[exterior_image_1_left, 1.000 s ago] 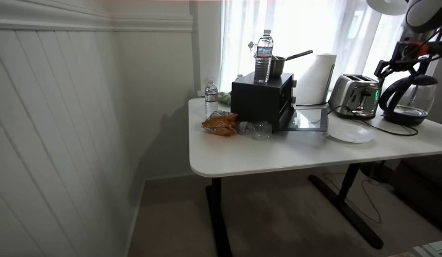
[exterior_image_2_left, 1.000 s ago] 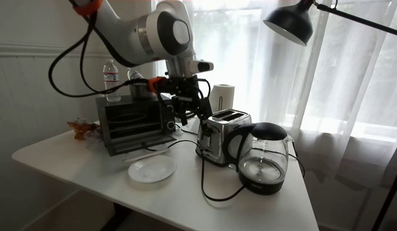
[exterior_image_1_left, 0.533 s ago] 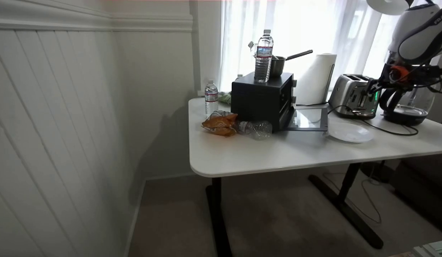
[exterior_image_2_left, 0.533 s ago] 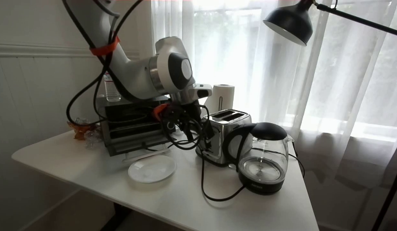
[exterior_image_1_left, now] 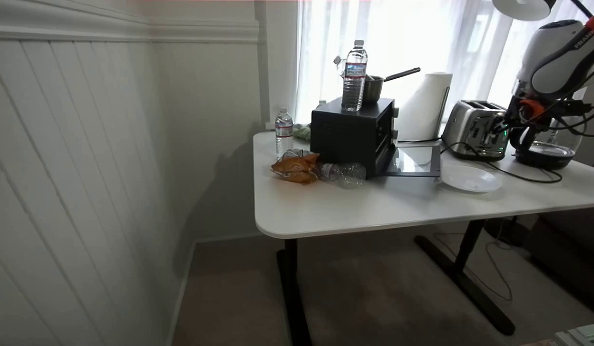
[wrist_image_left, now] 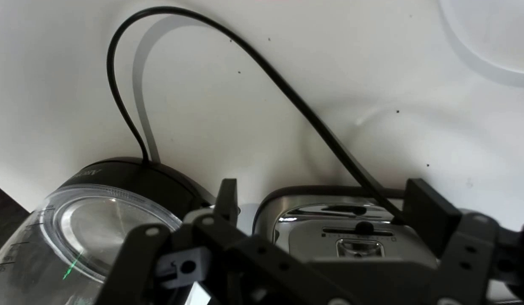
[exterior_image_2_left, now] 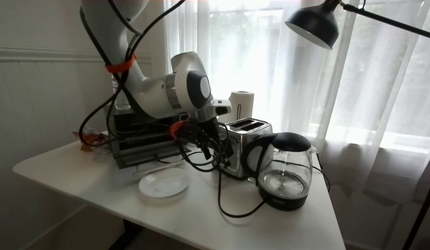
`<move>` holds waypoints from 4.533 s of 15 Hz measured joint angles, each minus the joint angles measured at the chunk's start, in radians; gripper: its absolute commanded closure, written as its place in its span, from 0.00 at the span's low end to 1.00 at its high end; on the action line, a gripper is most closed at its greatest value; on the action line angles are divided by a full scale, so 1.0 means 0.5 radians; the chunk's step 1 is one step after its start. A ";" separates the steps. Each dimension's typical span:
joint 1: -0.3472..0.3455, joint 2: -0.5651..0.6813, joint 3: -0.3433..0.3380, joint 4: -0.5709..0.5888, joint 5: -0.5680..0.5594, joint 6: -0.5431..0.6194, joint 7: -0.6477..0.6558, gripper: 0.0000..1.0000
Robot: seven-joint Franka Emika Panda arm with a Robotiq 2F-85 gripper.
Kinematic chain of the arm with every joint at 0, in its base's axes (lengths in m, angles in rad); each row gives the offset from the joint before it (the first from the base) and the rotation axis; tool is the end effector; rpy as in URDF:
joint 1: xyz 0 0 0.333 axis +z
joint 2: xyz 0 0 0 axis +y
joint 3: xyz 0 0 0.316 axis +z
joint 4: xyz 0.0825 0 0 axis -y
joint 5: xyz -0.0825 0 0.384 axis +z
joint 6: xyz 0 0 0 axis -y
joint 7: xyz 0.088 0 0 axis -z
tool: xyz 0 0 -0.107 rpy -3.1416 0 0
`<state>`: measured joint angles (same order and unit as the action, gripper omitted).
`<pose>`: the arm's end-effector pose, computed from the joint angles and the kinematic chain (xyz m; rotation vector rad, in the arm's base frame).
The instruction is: Move the black button at the bottom of the lever of the toaster to the right
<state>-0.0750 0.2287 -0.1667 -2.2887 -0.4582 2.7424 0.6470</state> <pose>0.5380 -0.1146 0.2727 2.8233 -0.6850 0.3867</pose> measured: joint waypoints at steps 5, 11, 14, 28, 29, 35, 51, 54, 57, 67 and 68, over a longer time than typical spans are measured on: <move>0.037 0.012 -0.051 0.005 0.006 0.005 0.006 0.00; 0.195 0.201 -0.257 0.094 -0.012 0.192 0.201 0.00; 0.303 0.306 -0.353 0.148 -0.010 0.267 0.269 0.00; 0.682 0.556 -0.728 0.275 0.012 0.433 0.366 0.00; 0.701 0.563 -0.748 0.275 0.016 0.444 0.366 0.00; 0.796 0.596 -0.834 0.275 0.092 0.449 0.366 0.00; 0.861 0.609 -0.919 0.292 0.181 0.276 0.366 0.00; 0.863 0.609 -0.920 0.295 0.181 0.264 0.372 0.00; 0.868 0.608 -0.916 0.294 0.181 0.263 0.374 0.00; 0.895 0.323 -0.754 0.241 0.182 -0.099 0.374 0.00; 0.883 0.262 -0.717 0.239 0.181 -0.208 0.374 0.00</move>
<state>0.3664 0.3595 -0.5250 -2.1692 -0.3677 2.6384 0.8338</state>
